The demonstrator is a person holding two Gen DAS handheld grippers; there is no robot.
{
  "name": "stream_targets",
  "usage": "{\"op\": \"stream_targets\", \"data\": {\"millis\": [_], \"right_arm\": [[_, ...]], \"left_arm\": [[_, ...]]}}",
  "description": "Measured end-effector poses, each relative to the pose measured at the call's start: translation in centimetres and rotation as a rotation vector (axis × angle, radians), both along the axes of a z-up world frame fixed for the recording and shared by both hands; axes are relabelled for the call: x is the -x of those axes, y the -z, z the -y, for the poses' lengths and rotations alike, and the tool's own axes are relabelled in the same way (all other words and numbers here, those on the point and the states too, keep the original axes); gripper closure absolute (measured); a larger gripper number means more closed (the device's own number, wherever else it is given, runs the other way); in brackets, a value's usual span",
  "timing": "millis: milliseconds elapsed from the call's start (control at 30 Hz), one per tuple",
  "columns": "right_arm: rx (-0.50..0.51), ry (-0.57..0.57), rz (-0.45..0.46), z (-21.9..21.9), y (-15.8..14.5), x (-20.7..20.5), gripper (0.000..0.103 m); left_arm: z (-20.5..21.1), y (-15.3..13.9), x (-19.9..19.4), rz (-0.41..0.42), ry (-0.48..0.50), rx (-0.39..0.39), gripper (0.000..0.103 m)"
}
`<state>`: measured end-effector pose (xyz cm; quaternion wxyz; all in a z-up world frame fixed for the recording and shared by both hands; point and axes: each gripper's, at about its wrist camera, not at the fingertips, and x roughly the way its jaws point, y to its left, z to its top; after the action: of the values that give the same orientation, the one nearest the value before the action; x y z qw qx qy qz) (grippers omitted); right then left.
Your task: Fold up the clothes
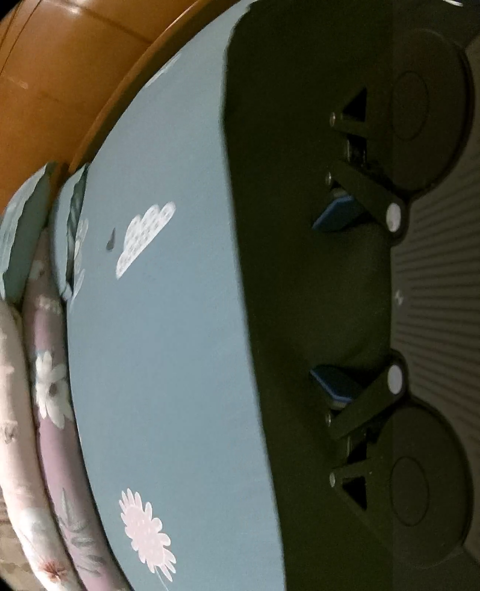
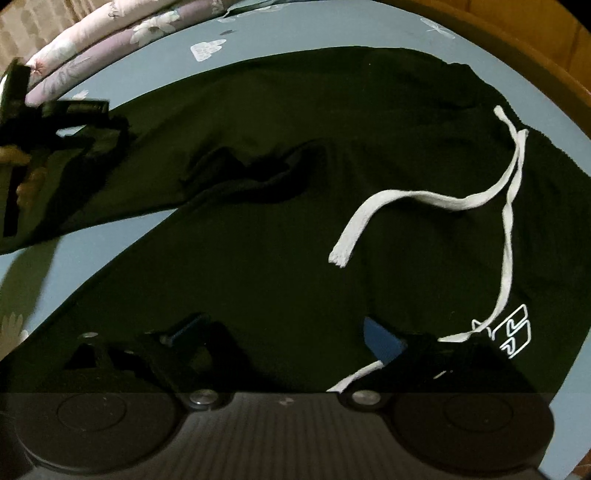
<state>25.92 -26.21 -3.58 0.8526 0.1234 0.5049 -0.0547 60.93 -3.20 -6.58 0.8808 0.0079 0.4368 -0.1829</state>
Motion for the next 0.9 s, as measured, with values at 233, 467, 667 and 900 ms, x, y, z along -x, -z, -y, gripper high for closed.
{"op": "stream_targets", "data": {"millis": [233,467,667,900], "right_arm": [[0.07,-0.04,-0.021,-1.2,0.6,-0.3,0.0],[0.123,-0.07,-0.026,-1.8,0.8,-0.2,0.0],[0.139,-0.069,-0.019,-2.0,1.0,-0.1,0.0],[0.14,-0.068,-0.02,-2.2,1.1,-0.2,0.0]], "left_arm": [[-0.9,-1.1,-1.4,-0.029,-0.051,0.065,0.021],[-6.9,-2.7,0.6,-0.017,-0.055,0.089,0.02],[-14.9,-0.5,-1.8,-0.08,-0.235,0.12,0.02],[-18.4,-1.5,-3.4,-0.011,-0.312,0.015,0.02]]}}
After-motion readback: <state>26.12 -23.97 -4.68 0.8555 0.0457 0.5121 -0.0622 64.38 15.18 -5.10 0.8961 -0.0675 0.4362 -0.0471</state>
